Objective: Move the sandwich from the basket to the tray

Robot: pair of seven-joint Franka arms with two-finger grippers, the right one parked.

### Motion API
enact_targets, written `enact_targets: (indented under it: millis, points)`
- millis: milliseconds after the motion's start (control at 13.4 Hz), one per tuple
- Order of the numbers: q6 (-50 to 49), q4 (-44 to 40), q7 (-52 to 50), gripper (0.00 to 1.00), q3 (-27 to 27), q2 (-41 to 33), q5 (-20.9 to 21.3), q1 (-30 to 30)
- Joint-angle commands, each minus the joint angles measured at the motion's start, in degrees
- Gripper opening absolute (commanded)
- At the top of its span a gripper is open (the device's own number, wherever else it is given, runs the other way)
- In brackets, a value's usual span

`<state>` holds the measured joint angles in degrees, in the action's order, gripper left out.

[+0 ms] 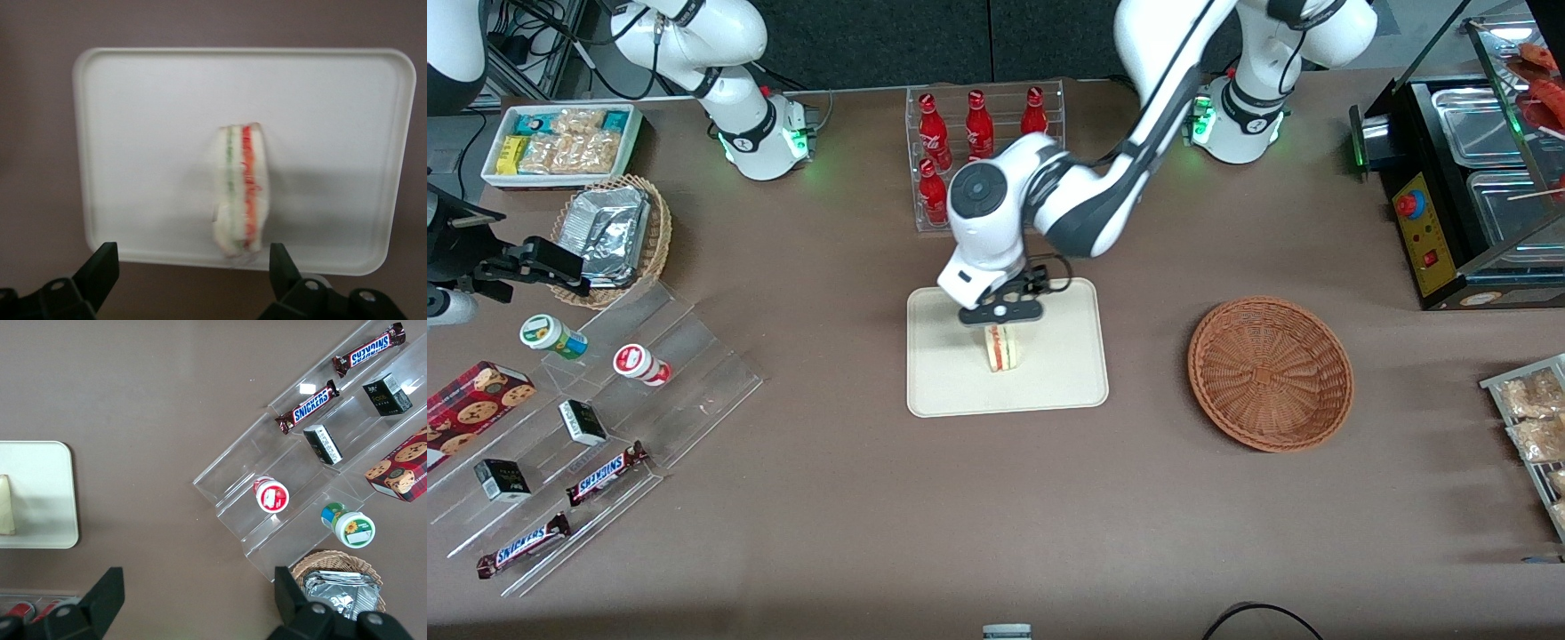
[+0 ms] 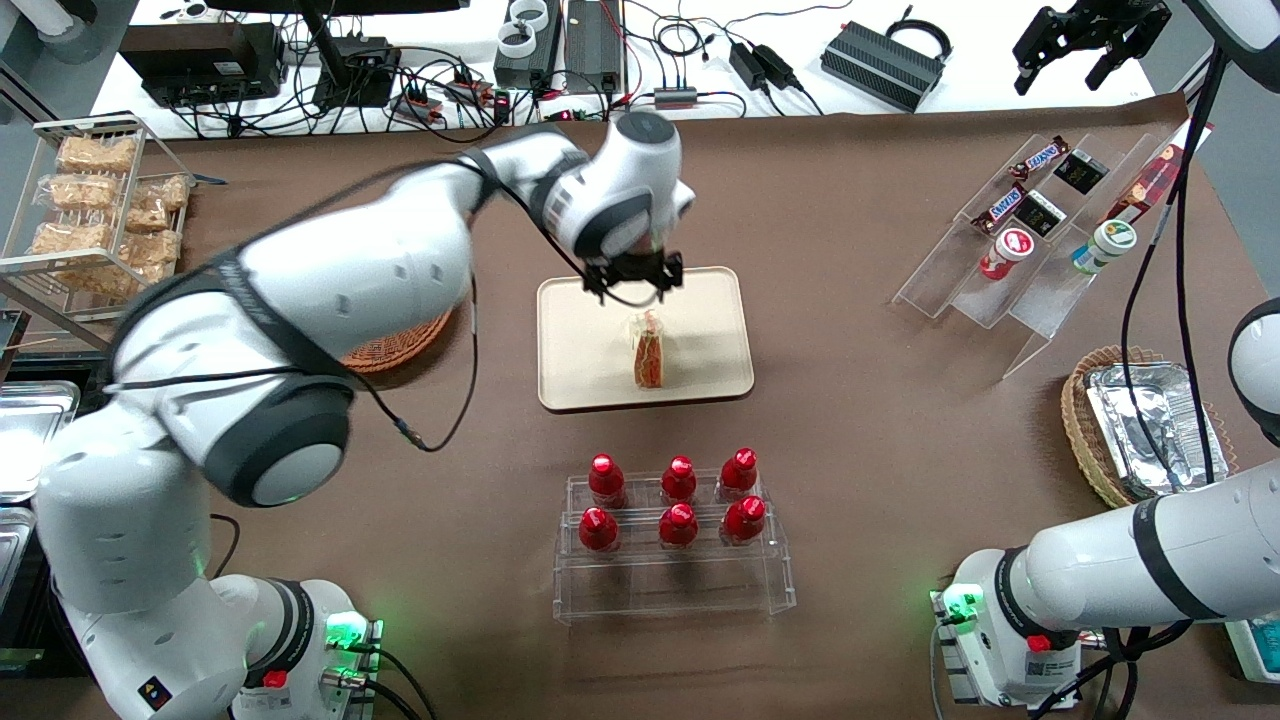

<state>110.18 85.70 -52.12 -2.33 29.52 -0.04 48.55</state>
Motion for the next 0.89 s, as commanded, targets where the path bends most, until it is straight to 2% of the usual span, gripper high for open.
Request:
enact_targets:
  millis: [0,149,446,595,818]
  points:
    - [-7.93,1.66,0.17,0.99,0.04,-8.49,-0.66,-5.47]
    - [-12.42,1.84,4.54,0.99,0.04,-12.45,-0.66,-9.95]
    - [-22.26,2.01,20.08,0.99,0.04,-18.52,-0.75,-21.28]
    - [-25.70,1.93,27.12,0.99,0.04,-20.80,-1.97,-25.95]
    - [-30.00,2.19,37.31,0.99,-0.05,-24.85,-1.55,-33.24]
